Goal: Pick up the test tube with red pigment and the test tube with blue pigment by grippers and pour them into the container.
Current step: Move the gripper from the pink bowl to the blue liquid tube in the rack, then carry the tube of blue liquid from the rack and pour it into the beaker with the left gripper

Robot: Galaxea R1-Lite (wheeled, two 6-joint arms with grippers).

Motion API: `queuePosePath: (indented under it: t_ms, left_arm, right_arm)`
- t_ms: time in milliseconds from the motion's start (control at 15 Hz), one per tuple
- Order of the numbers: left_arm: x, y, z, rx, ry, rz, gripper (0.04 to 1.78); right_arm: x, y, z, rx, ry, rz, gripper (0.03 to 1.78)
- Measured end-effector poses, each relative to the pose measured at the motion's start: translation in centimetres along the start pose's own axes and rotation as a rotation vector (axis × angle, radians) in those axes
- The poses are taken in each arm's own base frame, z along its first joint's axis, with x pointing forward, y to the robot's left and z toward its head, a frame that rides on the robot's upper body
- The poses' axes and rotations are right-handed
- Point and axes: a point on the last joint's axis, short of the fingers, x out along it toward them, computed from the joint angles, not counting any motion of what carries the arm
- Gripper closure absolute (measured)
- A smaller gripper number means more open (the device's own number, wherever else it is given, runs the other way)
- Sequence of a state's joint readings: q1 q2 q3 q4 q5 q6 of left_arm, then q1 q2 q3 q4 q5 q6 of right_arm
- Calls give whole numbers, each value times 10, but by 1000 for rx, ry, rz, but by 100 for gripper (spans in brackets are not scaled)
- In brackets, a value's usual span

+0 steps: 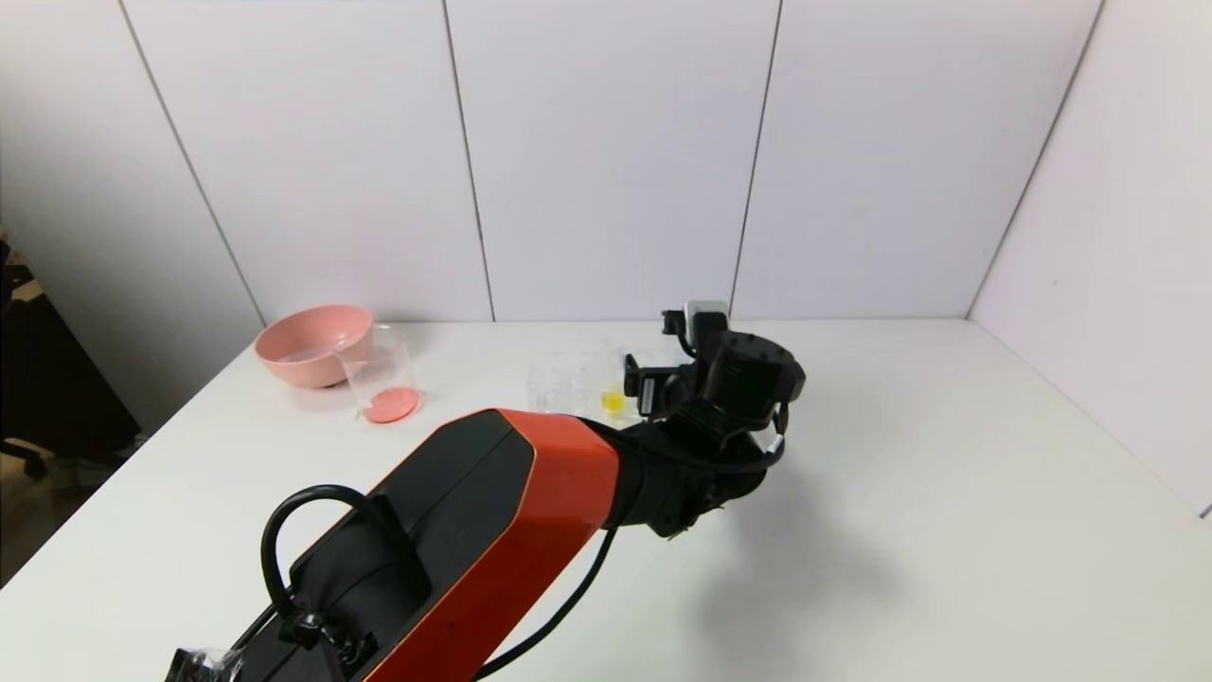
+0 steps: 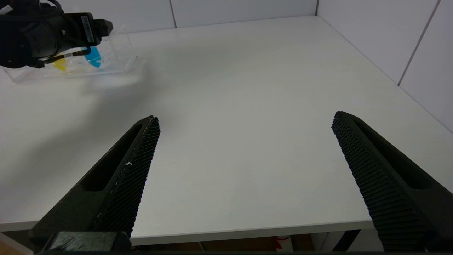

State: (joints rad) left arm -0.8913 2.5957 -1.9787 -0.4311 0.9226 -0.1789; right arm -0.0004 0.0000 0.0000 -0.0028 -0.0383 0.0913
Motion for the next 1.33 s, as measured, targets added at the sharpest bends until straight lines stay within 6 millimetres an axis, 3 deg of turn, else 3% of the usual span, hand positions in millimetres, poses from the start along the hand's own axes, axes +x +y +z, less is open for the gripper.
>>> queuePosePath:
  t_ms: [467, 733, 1000, 1133, 1333]
  left_arm:
    - [2, 0, 1, -27, -20, 1, 11]
    - [2, 1, 1, -28, -20, 1, 53]
    - [2, 0, 1, -37, -20, 0, 127]
    - [2, 0, 2, -40, -21, -1, 138]
    - [2, 0, 3, -46, -25, -2, 138]
  right_arm:
    - [0, 0, 0, 0, 0, 0, 4]
    - [0, 0, 0, 0, 0, 0, 4]
    - [0, 0, 0, 0, 0, 0, 4]
    - [0, 0, 0, 0, 0, 0, 4]
    - [0, 0, 0, 0, 0, 1, 4]
